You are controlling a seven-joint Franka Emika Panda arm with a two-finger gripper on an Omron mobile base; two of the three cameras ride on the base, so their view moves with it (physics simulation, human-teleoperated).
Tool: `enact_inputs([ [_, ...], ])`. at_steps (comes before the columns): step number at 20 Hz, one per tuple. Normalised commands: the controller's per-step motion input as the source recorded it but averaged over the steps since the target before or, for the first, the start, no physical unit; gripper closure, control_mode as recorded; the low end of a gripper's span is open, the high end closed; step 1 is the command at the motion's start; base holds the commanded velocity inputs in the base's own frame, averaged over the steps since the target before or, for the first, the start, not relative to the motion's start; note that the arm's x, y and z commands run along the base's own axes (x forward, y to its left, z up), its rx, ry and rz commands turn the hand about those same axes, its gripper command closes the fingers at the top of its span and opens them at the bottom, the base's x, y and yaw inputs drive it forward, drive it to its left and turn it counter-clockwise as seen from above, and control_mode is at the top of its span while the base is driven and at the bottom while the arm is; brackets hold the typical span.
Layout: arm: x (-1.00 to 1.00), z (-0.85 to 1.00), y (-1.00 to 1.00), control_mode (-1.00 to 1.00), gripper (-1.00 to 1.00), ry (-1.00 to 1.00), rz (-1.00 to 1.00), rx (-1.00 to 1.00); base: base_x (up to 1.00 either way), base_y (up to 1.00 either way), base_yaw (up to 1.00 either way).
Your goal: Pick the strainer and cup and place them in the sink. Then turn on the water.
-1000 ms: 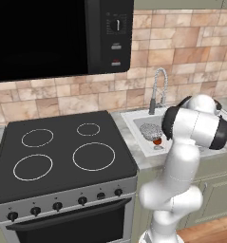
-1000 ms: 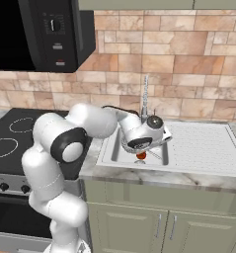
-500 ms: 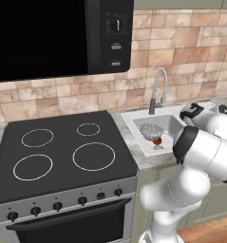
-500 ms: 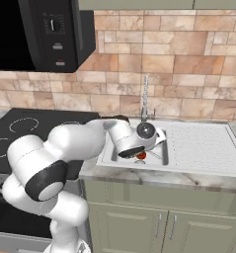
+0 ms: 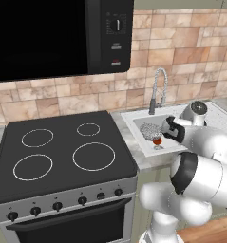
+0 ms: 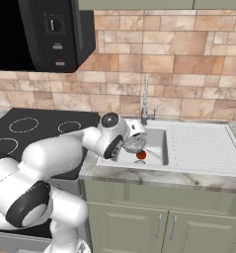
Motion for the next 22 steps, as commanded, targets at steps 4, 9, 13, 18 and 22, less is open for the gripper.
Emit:
enact_inputs([
  [4,-0.07,0.33,0.58,-1.0,-1.0,0.22,-0.23,-0.07,0.0,0.0,0.0],
  [9,-0.1,0.43,0.35,-1.0,-1.0,0.22,-0.23,0.0,0.0,0.0,0.0],
  [13,0.0,0.38,0.18,-1.0,-1.0,0.2,-0.26,0.06,0.0,0.0,0.0],
  [18,0.0,0.18,0.12,-1.0,-1.0,0.13,-0.28,0.16,0.0,0.0,0.0],
  [22,-0.06,0.08,0.17,-1.0,-1.0,0.05,-0.23,0.18,0.0,0.0,0.0],
])
